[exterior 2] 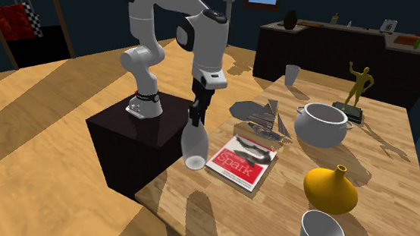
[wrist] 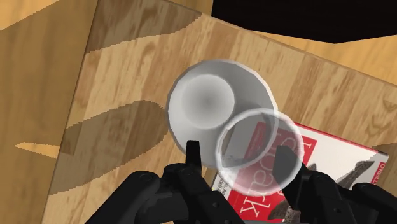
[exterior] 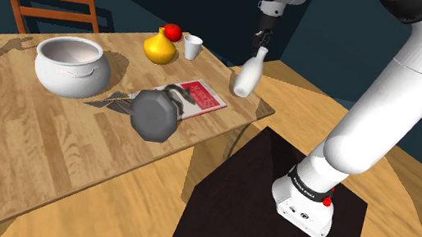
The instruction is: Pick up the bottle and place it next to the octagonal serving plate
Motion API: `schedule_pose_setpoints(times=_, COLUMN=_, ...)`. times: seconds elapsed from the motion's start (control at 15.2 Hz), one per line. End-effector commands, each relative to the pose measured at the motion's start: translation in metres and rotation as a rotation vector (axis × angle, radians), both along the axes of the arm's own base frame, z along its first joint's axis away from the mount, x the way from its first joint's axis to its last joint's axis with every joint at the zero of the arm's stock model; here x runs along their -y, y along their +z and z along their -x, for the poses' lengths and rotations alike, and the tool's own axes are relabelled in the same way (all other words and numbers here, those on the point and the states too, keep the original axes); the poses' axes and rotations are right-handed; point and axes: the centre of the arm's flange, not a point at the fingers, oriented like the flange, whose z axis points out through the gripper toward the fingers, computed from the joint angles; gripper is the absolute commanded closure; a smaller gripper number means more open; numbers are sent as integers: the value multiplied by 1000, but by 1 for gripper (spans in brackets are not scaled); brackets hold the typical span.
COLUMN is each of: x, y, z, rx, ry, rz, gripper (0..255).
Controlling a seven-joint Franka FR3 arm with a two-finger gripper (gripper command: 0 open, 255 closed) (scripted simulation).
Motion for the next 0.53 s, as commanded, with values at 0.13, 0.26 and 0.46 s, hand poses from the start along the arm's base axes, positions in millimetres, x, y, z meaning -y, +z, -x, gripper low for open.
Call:
schedule_pose_setpoints(times=0.13, x=0, y=23, z=1, rx=0, ry=0, rz=0, gripper=255)
schedule_pose_setpoints(times=0.26, x=0, y=33, z=1, rx=0, ry=0, rz=0, gripper=255)
schedule_pose_setpoints(times=0.46, x=0, y=49, z=1, rx=0, ry=0, rz=0, gripper=255)
